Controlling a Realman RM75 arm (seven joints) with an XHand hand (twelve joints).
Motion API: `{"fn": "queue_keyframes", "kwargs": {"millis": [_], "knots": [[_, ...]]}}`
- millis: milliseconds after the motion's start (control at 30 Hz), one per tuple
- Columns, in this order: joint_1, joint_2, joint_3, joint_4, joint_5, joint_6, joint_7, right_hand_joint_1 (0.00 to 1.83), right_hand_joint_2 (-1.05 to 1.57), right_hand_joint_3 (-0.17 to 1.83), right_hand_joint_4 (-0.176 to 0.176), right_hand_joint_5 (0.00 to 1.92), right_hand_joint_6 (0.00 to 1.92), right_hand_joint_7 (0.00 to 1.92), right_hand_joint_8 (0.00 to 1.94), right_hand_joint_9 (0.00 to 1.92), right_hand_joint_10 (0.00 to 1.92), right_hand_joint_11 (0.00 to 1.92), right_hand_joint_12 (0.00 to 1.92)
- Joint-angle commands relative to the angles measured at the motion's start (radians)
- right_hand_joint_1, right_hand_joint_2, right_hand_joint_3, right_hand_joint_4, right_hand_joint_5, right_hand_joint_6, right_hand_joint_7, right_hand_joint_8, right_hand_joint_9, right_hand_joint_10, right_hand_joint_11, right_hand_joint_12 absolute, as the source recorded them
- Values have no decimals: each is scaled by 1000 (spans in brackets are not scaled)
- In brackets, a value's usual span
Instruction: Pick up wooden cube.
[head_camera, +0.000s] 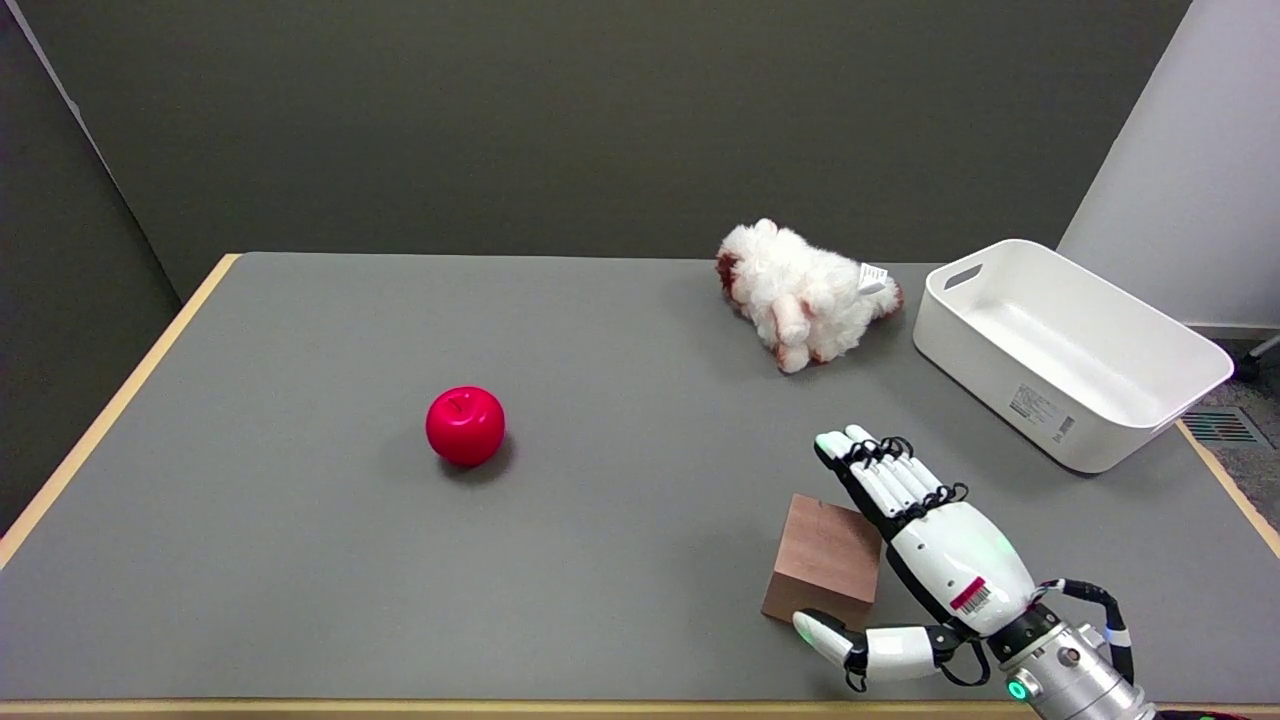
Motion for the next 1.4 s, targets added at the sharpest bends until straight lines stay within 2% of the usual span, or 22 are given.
{"fn": "queue_keyframes", "kwargs": {"millis": [33,67,133,200,267,533,633,700,767,800,867,933,1400], "knots": [[28,-6,-14,-18,48,-50,-11,409,584,693,-110,-1,185,-1,131,-1,-1,-1,485],[32,-9,-15,-22,44,-47,-11,409,584,693,-110,-1,185,-1,131,-1,-1,-1,485],[42,-15,-22,-28,39,-39,-11,408,494,827,-111,27,104,1,173,-1,17,-1,524],[49,-20,-24,-33,39,-39,-11,408,509,838,-121,16,126,24,354,-1,257,-1,656],[55,-23,-25,-36,39,-39,-11,407,498,855,-113,35,109,43,391,-1,320,-1,683],[93,-27,-32,-50,37,-41,-11,428,512,875,-118,45,181,86,444,-1,492,-1,767],[114,-39,-38,-65,36,-28,-12,465,591,741,-130,60,300,196,360,-1,682,-1,813],[126,-53,-39,-76,28,-22,-11,489,590,769,-152,110,333,248,398,54,787,-1,920],[138,-60,-39,-84,23,-20,-11,539,617,792,-173,182,429,373,525,227,968,49,1242],[142,-60,-39,-85,23,-22,-11,549,622,797,-176,195,447,396,549,260,1001,69,1300],[148,-59,-39,-86,23,-30,-10,561,625,800,-176,210,467,422,578,297,1036,128,1364],[152,-56,-39,-86,27,-31,-9,593,635,802,-176,241,504,482,645,383,1107,271,1525],[190,-57,-35,-111,87,-80,-2,610,615,827,-176,234,504,457,620,363,1108,288,1558]]}}
